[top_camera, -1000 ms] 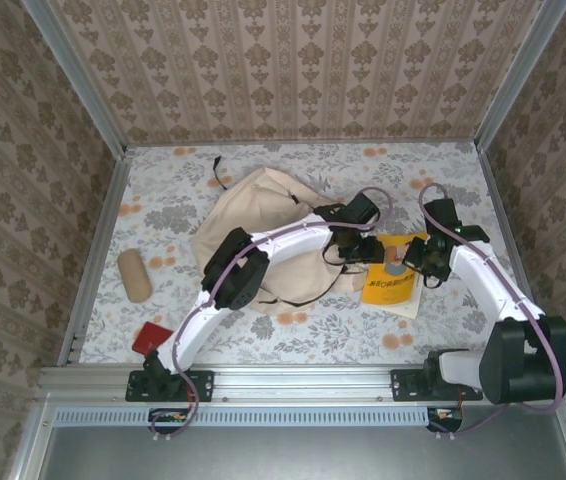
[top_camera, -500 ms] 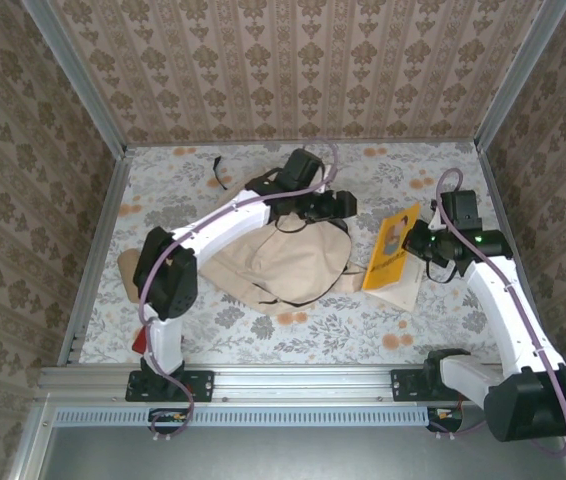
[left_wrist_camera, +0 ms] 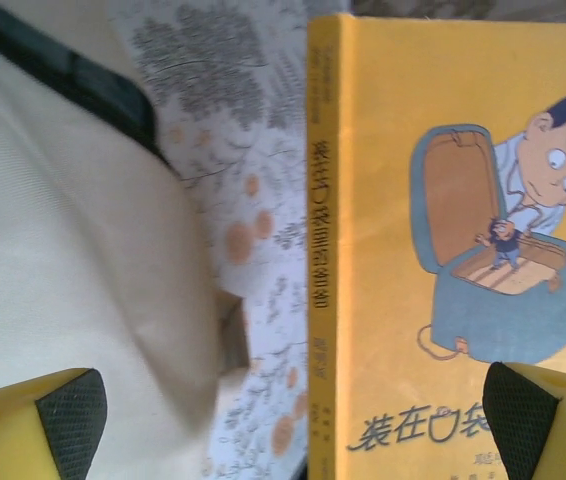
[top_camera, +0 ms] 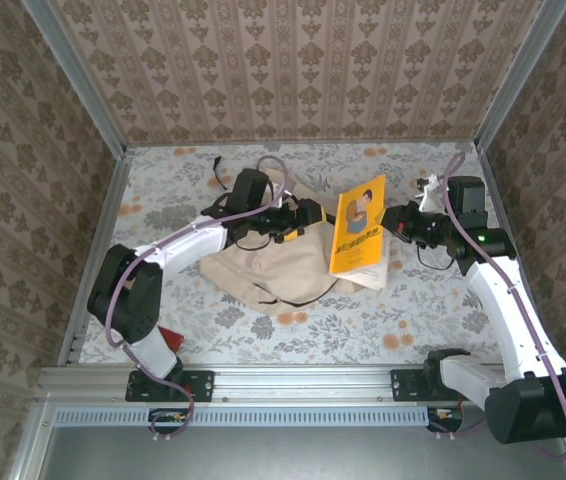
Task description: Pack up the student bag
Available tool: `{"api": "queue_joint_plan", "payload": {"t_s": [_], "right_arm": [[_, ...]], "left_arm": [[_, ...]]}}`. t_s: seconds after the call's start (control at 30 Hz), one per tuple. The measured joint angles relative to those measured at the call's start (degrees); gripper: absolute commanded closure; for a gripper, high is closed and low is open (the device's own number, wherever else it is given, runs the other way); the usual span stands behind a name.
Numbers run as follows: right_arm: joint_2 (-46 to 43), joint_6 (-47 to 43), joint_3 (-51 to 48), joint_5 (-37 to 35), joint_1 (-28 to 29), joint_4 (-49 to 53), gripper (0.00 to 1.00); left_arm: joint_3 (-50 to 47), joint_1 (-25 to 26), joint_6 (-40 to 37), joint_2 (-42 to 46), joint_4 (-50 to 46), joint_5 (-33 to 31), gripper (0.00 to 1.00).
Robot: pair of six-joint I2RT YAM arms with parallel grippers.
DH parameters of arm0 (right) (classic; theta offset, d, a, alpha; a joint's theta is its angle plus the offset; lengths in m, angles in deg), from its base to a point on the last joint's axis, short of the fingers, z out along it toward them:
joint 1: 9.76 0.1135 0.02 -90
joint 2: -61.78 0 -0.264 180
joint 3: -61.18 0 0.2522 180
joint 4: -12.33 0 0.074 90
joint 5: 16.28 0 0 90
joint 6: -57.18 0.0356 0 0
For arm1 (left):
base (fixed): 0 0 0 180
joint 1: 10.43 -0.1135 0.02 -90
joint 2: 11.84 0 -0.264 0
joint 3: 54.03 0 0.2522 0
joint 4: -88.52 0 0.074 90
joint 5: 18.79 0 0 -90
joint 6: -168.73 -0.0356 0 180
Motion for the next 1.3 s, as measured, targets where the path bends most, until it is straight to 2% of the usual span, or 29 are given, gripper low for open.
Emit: {"api": "queue_joint_plan", "payload": {"t_s": [0.27,0.47,0.87,1.1,1.23,1.3], "right_arm": [[1.92,4.44,0.02,7.21,0.76,-7.08,1.00],[3.02,6.45,0.02,9.79,1.18,-9.03,1.00],[3.15,8.72,0.02,11.91,1.29,-11.96,1.00],[3.89,8.02,0.02,11.91,1.27,-11.47,1.00],[4.31,6.14,0.11,11.34,1.27,-10.36,1.00],[4.83,5.09,0.15,10.43,1.20,-9.68,1.00]], "left_arm": [[-2.43,-0.20,10.62,0.07,13.62,6.03,0.00],[-2.40,0.31,14.84,-0.74,20.31,8.50,0.00],[0.46,1.79,16.48,-3.06,18.38,9.29,0.01],[0.50,1.70,17.49,-3.21,19.87,9.90,0.12],[0.48,1.09,17.40,-3.19,19.34,9.68,0.24],[0.39,0.57,17.07,-3.19,18.71,9.49,0.34]]}}
